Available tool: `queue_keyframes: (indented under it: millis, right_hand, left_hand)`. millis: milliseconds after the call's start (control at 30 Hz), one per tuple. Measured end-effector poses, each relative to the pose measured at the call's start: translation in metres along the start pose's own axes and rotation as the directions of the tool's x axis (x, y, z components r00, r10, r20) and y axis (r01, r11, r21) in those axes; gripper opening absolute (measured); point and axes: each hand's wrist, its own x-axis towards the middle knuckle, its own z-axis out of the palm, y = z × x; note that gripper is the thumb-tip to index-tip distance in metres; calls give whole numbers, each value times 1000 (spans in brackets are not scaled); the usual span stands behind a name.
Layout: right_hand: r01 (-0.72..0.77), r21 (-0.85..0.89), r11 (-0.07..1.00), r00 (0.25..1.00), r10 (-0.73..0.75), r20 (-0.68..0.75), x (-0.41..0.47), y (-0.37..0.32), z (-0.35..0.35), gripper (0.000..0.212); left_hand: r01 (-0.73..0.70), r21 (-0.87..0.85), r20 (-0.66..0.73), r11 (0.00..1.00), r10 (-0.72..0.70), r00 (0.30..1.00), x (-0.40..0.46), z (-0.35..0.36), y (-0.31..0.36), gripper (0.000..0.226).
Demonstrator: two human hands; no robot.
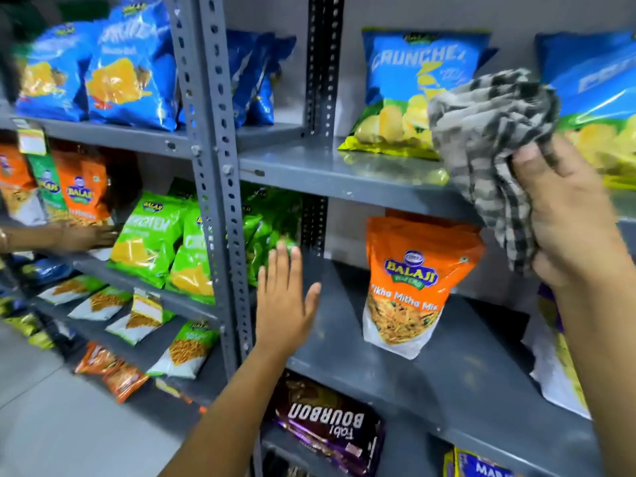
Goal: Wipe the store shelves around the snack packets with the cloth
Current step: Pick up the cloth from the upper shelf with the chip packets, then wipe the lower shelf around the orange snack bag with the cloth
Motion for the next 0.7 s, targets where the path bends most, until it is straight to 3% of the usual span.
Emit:
queue_keyframes:
  millis: [100, 200, 333, 467, 600, 633, 700]
  right_hand:
    - [-167, 147, 975, 986, 162, 49, -31, 26, 15, 22]
    - [-418, 213, 883, 908, 415, 62, -56, 71, 30, 25]
    - [-592, 223, 774, 794, 608, -3, -67, 135, 54, 35]
    - [-672, 144, 726, 729, 683, -40, -75, 186, 80, 52]
    - [-710, 70, 700, 697, 714, -67, -78, 219, 97, 36]
    - [-711, -2, 703, 702, 709, -63, -75, 224, 102, 35]
    - [-675, -164, 719, 727, 687, 20, -62, 231, 114, 15]
  left_hand:
    - [145, 128, 104, 981, -158, 982, -35, 18, -50, 75]
    - [253, 171, 140, 952, -278, 950, -48, 31, -86, 78]
    - [219, 206, 145, 954, -251, 957, -40, 50, -113, 76]
    - [175, 172, 73, 970, -189, 979, -40, 77, -128, 75]
    - [162, 122, 34, 979, -168, 985, -37, 93, -134, 71]
    - [161, 99, 18, 982, -163, 986, -36, 96, -135, 70]
    - [151, 64, -15, 986, -150, 989, -38, 99, -135, 70]
